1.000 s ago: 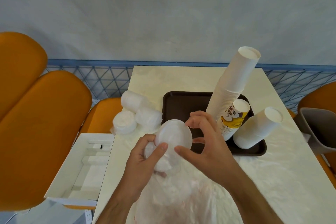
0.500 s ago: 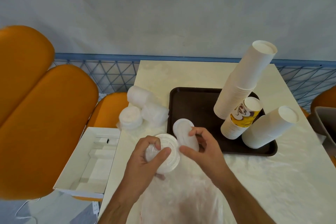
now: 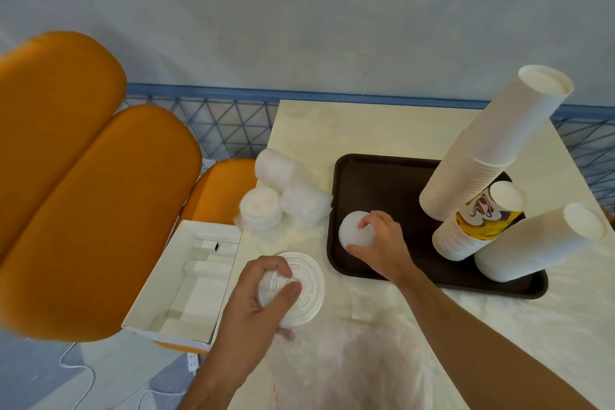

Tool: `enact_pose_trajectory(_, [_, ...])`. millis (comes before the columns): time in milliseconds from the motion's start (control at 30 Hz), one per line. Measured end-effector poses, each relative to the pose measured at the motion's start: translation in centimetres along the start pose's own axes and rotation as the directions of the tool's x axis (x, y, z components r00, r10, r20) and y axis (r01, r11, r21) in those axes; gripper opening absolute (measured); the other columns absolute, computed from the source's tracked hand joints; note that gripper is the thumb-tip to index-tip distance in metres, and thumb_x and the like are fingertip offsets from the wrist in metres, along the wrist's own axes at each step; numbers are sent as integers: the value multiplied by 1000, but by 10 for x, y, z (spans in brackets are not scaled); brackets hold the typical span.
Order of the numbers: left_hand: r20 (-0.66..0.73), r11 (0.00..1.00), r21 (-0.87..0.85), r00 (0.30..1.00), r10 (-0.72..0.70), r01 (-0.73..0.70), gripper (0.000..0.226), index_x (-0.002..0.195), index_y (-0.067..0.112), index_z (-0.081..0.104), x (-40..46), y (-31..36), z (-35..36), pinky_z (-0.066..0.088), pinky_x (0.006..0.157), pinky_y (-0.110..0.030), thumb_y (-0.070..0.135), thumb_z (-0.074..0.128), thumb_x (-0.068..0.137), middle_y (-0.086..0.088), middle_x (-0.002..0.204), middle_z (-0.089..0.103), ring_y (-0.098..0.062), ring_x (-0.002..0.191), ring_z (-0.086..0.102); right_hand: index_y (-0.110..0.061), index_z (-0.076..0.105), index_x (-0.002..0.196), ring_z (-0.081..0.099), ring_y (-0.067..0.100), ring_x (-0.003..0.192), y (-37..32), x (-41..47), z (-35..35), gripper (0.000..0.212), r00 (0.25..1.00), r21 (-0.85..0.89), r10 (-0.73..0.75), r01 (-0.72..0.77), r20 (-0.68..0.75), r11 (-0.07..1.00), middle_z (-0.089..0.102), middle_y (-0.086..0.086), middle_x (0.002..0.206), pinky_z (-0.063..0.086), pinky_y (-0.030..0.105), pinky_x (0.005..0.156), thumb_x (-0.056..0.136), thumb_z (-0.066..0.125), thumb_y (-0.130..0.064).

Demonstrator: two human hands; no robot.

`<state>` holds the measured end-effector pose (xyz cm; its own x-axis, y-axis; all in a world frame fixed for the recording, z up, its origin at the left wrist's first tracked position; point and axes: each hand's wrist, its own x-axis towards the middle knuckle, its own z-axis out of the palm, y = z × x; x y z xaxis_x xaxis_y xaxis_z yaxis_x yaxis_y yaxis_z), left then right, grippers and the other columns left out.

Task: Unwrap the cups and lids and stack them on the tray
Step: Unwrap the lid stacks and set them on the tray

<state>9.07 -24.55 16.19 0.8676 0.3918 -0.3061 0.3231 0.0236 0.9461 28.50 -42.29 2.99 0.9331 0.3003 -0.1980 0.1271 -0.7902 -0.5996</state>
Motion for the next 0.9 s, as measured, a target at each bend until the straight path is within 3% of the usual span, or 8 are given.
enact_pose_trajectory(300, [-16,999,-28,1000,-16,15,22,98,30,64,0,-3,-9,56,50,-38,15,75,86,16,110,58,-29,106,57,-27,57,114,37,23,135,9,1,10,58,998,-94,-7,12,56,996,41,-2,150,37,31,106,69,90,-43])
enact_pose_trajectory(467, [-19,999,11,999,33,-32,48,117,45,56,1,5,-4,60,53,-37,15,73,85,27,109,53,-21,106,55,-33,57,116,33,23,139,-5,-7,-9,58,999,-73,41,-40,15,997,35,-7,153,37,41,110,70,88,-50])
enact_pose_trajectory(533, [-35,999,23,999,31,-30,55,125,44,51,2,6,-2,60,55,-35,16,74,84,33,104,51,-19,106,54,-35,55,113,41,19,133,-19,-17,-21,47,998,28,47,-47,-30,999,44,-10,144,42,36,104,77,84,-44])
enact_pose_trajectory(633, [-19,999,25,999,35,-34,52,124,41,52,4,8,5,60,55,-33,16,75,84,35,98,52,-18,105,53,-34,58,107,61,10,107,-54,-46,-47,25,998,339,48,-32,-38,940,60,-16,116,49,12,76,90,75,-30])
enact_pose_trajectory(700, [-5,997,51,998,62,-62,50,122,41,52,5,10,11,59,55,-30,18,75,84,36,99,52,-15,105,53,-34,62,102,64,1,95,-81,-71,-63,14,1000,462,-2,8,-12,887,64,-20,103,50,8,65,94,70,-26])
enact_pose_trajectory(767, [10,994,65,996,84,-84,48,121,41,52,6,12,17,59,56,-29,21,75,84,36,100,52,-14,105,53,-37,65,99,63,-3,93,-101,-92,-77,14,997,507,-80,74,-10,859,66,-19,99,52,9,68,95,69,-24])
enact_pose_trajectory(900, [34,987,95,991,130,-133,44,117,46,51,7,18,28,61,62,-27,28,74,84,39,102,53,-3,103,56,-41,64,103,62,-6,94,-113,-117,-93,19,991,435,-132,121,-6,892,64,-23,100,54,10,74,95,69,-26])
